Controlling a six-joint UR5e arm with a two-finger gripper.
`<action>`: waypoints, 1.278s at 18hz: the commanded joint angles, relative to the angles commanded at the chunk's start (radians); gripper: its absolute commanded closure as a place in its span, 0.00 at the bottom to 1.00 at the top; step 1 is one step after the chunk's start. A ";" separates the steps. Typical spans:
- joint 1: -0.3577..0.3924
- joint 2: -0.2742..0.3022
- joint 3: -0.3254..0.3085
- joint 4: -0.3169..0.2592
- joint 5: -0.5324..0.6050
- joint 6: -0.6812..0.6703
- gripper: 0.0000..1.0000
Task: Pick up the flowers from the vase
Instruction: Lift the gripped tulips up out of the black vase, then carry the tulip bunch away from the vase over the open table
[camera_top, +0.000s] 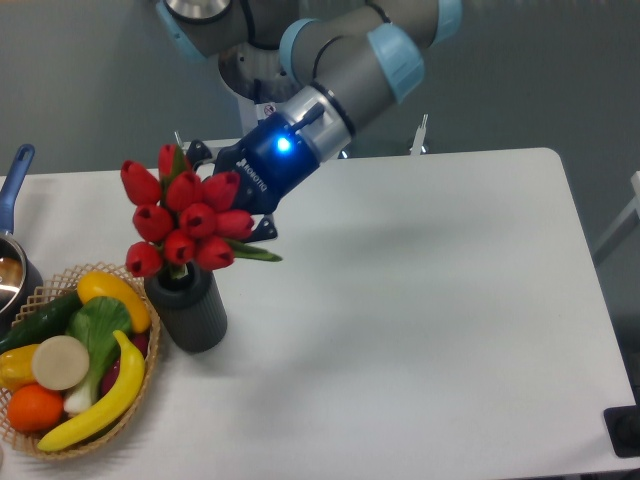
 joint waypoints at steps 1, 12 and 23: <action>0.011 -0.005 0.018 0.000 0.000 -0.008 1.00; 0.107 -0.156 0.321 -0.015 0.346 0.090 1.00; 0.134 -0.167 0.230 -0.202 0.751 0.380 1.00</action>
